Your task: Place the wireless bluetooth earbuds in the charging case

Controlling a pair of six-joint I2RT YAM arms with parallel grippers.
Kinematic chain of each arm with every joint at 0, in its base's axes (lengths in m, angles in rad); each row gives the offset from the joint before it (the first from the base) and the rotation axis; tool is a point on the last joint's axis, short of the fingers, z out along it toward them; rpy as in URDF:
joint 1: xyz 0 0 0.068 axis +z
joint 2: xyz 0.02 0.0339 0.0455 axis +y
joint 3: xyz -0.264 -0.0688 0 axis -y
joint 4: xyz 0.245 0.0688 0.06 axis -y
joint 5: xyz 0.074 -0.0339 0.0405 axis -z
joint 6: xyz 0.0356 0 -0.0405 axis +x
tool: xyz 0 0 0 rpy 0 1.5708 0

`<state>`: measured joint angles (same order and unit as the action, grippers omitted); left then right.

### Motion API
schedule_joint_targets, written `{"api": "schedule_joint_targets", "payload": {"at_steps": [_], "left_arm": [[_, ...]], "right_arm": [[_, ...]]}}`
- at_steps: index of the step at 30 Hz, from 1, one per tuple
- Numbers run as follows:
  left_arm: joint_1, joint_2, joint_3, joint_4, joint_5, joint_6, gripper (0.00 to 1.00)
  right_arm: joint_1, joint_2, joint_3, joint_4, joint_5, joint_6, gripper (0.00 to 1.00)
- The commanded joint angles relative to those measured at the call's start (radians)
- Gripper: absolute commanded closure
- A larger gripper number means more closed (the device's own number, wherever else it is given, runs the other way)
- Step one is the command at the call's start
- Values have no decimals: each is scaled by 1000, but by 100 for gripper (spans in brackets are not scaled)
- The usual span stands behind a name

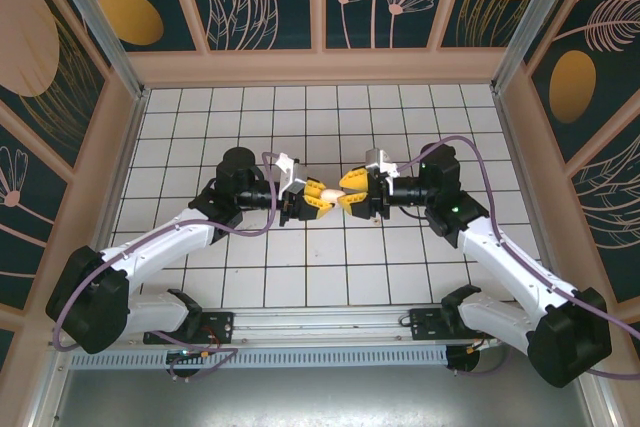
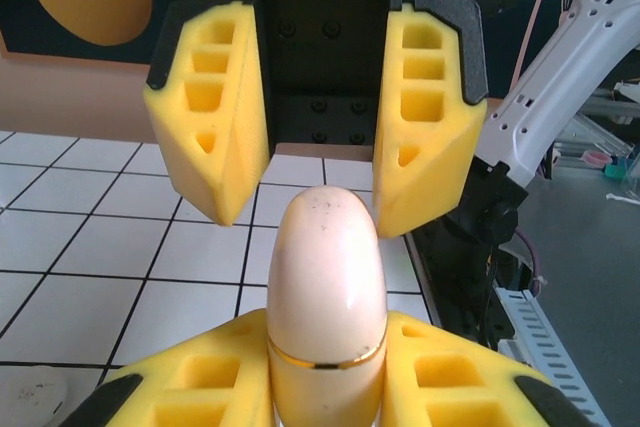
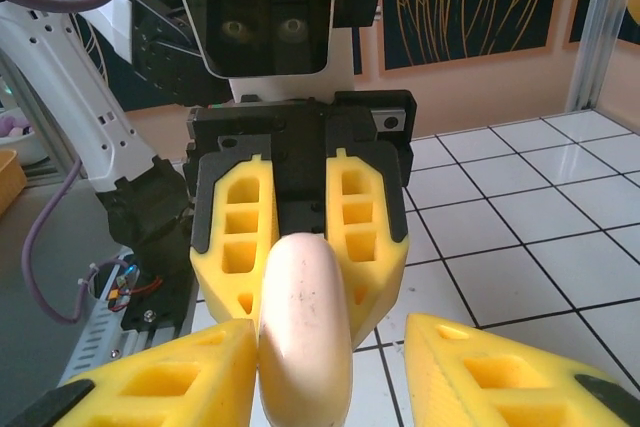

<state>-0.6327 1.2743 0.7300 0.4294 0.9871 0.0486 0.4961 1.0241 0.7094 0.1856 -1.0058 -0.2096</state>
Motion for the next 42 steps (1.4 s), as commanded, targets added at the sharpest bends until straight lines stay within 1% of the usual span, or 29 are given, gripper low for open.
{"api": "schedule_joint_targets", "payload": {"at_steps": [1,7,19,23,27,30,36,39,42], "left_arm": [[-11,-18,17,-17,13,30,78],[-15,-18,28,-21,16,33,78],[-19,-21,26,-4,18,21,78],[-19,-17,-1,52,12,-13,78],[-21,-11,-46,150,-2,-69,78],[-19,0,-80,202,-25,-87,78],[-20,51,-128,307,-56,-139,78],[-19,65,-152,358,-64,-167,77],[-19,72,-153,364,-59,-176,78]], "right_arm": [[-12,-28,-16,54,39,18,57],[-29,-33,-21,39,121,26,58],[-48,-33,-37,28,227,71,59],[-58,-44,-47,43,227,96,58],[-72,-64,-53,63,225,134,55],[-88,-68,-45,45,229,188,55],[-119,-30,17,-144,300,279,53],[-124,-17,37,-213,266,272,52],[-116,-40,23,-205,168,232,49]]}}
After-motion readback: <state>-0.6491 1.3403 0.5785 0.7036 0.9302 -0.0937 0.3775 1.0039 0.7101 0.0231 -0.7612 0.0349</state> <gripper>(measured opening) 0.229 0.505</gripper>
